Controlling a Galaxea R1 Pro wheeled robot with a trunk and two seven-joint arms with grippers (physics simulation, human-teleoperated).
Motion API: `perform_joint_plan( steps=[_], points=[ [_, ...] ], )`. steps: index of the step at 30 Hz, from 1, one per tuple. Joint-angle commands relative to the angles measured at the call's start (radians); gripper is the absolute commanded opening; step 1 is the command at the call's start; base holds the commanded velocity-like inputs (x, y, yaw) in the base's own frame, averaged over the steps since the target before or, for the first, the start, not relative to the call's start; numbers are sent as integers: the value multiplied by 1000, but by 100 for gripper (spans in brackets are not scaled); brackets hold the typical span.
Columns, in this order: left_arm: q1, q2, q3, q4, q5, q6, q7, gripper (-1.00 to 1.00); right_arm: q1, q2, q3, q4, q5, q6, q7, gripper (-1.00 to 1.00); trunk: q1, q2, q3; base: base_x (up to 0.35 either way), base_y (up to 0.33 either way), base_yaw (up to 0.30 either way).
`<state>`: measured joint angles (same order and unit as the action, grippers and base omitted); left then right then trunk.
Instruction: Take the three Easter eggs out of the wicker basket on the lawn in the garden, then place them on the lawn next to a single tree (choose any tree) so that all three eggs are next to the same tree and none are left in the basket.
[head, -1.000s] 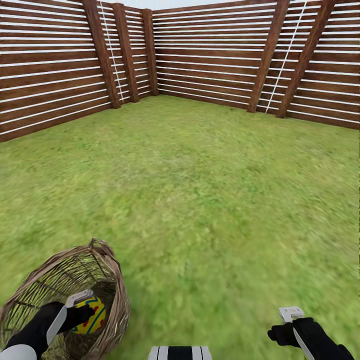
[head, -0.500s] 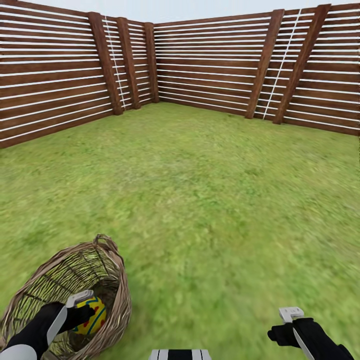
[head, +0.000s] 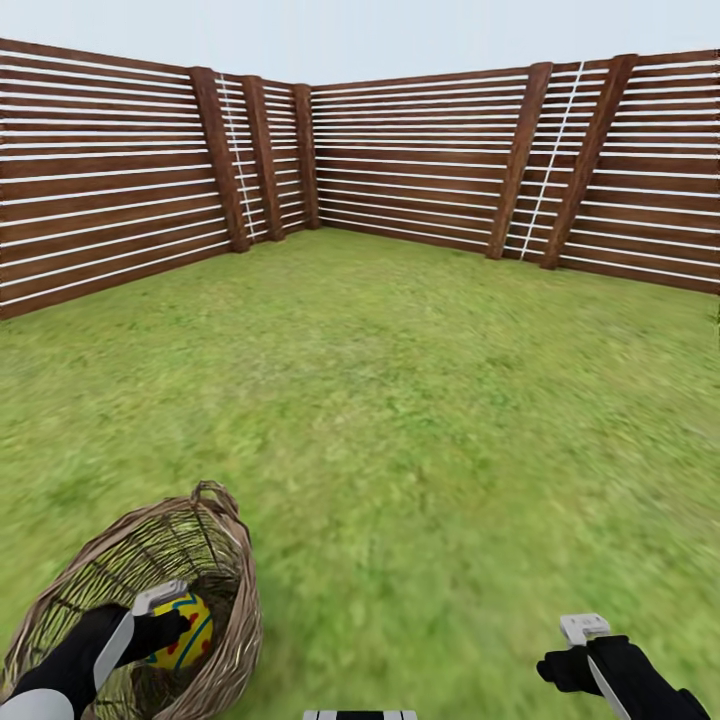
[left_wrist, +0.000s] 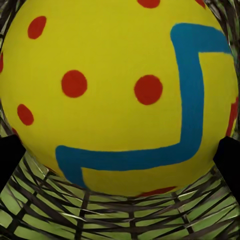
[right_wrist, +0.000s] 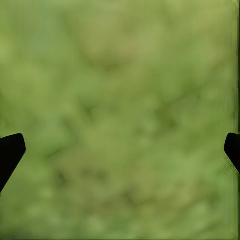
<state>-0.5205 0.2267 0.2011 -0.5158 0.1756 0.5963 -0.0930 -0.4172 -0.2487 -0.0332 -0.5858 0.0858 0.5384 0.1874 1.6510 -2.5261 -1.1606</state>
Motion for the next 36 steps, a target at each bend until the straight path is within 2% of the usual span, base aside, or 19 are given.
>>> perform_joint_plan(
  steps=[1, 36],
  points=[
    [-1, 0, 4, -1, 2, 6, -3, -100, 0, 0, -3, -2, 9, 5, 7, 100, -1, 0, 3, 0, 0, 0],
    [0, -6, 3, -1, -1, 7, 3, -100, 0, 1, -4, -2, 9, 3, 7, 100, -16, 8, 135, 0, 0, 0]
  ],
)
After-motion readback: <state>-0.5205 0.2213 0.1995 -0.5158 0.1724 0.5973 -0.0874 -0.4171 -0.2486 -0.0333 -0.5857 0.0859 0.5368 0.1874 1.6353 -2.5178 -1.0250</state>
